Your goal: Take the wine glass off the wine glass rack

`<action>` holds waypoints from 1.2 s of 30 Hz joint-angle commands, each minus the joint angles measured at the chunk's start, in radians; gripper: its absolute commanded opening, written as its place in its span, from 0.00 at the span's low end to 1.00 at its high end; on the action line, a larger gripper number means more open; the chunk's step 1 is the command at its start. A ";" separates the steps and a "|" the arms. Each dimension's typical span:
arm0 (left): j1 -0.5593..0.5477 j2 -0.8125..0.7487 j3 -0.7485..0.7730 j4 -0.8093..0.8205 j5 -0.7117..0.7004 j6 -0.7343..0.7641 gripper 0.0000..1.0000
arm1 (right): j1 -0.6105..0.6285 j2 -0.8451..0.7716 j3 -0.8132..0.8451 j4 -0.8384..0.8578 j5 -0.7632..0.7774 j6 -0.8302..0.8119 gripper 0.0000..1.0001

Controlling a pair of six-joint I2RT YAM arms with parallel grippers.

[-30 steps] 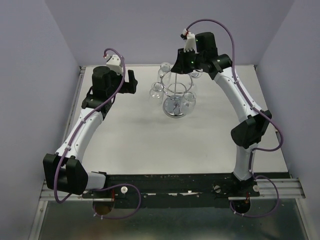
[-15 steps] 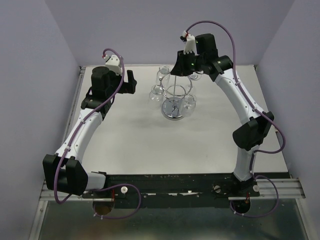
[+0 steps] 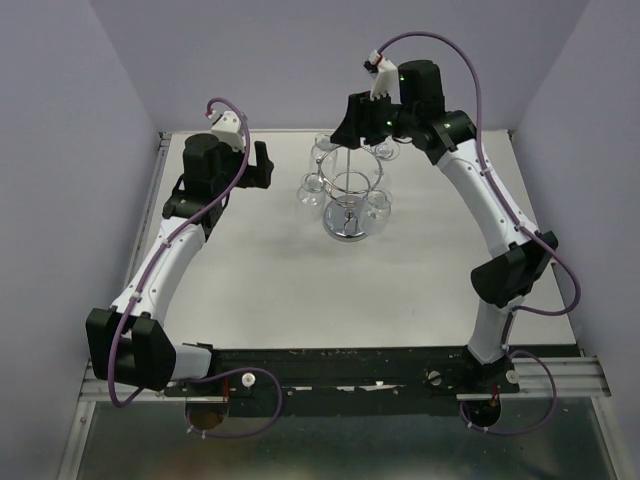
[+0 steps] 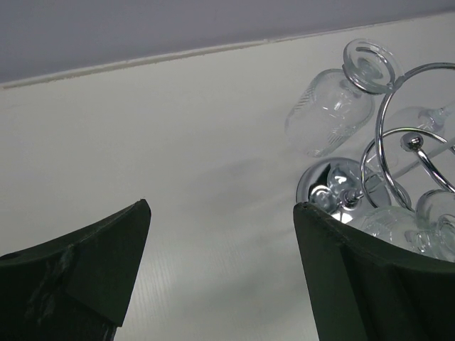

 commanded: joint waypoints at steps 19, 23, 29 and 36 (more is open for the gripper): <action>0.044 -0.227 -0.031 -0.323 0.480 0.350 0.99 | -0.325 -0.279 -0.128 -0.196 0.134 -0.068 1.00; 0.039 -0.216 -0.095 -0.234 0.542 0.333 0.99 | -0.423 -0.296 -0.185 -0.212 0.129 -0.109 1.00; 0.024 -0.155 -0.170 -0.029 0.556 0.302 0.99 | -0.492 -0.336 -0.311 -0.204 0.175 -0.128 1.00; -0.065 -0.066 -0.235 0.196 0.576 0.365 0.99 | -0.500 -0.368 -0.376 -0.206 0.203 -0.160 1.00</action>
